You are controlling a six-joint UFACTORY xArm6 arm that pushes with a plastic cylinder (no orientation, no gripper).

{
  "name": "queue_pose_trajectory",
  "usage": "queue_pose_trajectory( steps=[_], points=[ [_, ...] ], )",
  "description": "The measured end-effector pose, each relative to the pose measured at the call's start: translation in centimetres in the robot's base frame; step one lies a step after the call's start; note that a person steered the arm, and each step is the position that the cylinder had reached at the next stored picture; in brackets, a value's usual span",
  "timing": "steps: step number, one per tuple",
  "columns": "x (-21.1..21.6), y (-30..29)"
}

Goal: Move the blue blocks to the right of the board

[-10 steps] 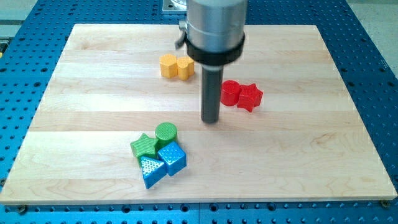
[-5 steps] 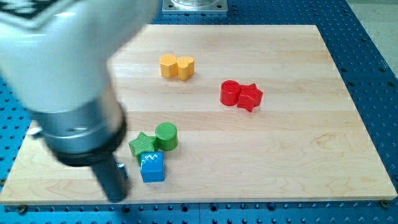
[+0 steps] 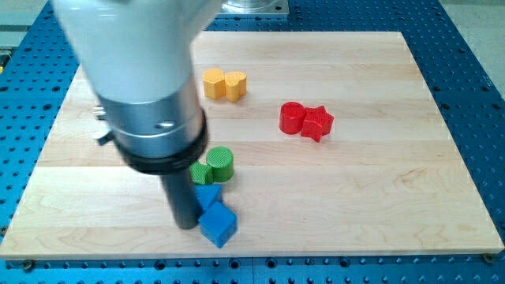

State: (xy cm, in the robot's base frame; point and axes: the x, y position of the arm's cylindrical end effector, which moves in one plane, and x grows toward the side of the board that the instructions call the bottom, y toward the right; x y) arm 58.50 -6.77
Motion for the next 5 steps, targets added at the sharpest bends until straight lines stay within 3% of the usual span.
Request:
queue_pose_trajectory(
  steps=[1,2,3,5],
  points=[
    [-0.7,2.0],
    [-1.1,-2.9],
    [3.1,-6.3],
    [3.4,-5.0]
  ],
)
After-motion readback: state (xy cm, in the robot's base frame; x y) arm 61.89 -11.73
